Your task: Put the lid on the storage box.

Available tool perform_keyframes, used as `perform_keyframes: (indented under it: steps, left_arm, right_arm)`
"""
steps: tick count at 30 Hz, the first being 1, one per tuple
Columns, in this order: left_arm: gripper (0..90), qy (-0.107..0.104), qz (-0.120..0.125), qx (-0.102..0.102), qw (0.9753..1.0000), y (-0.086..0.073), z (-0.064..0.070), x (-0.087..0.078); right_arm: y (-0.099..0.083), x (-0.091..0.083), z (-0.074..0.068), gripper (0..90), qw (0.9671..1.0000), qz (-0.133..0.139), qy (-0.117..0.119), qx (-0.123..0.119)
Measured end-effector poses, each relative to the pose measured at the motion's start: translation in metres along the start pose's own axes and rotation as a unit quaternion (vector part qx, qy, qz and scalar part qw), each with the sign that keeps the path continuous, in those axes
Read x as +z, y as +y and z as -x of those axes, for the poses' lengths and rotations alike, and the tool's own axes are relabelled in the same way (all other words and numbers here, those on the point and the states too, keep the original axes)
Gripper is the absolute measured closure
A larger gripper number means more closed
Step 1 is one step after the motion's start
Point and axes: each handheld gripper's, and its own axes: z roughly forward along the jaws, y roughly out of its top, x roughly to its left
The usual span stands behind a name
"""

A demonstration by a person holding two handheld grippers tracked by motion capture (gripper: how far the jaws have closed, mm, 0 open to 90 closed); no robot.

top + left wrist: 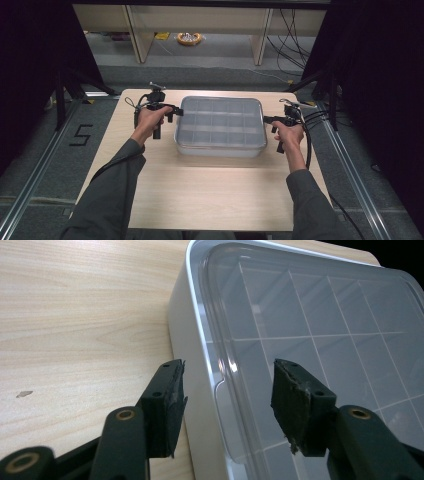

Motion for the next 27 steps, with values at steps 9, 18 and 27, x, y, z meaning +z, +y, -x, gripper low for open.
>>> perform_keyframes:
  steps: [9, 18, 27]
  left_arm:
    - [46.8, -0.002, -0.004, -0.01, 0.9999, -0.003, -0.011, -0.005]
    - [48.4, -0.019, -0.017, -0.016, 0.9996, -0.009, -0.013, -0.003]
    - [51.5, -0.039, -0.036, -0.017, 0.9984, -0.013, -0.009, 0.006]
  right_arm:
    - [0.001, -0.001, -0.003, 73.3, 0.9999, -0.004, -0.003, -0.013]
    - [0.001, -0.001, 0.0, 73.2, 0.999, -0.006, -0.01, -0.043]
    - [0.0, -0.002, -0.007, 72.5, 0.9997, -0.019, -0.012, -0.006]
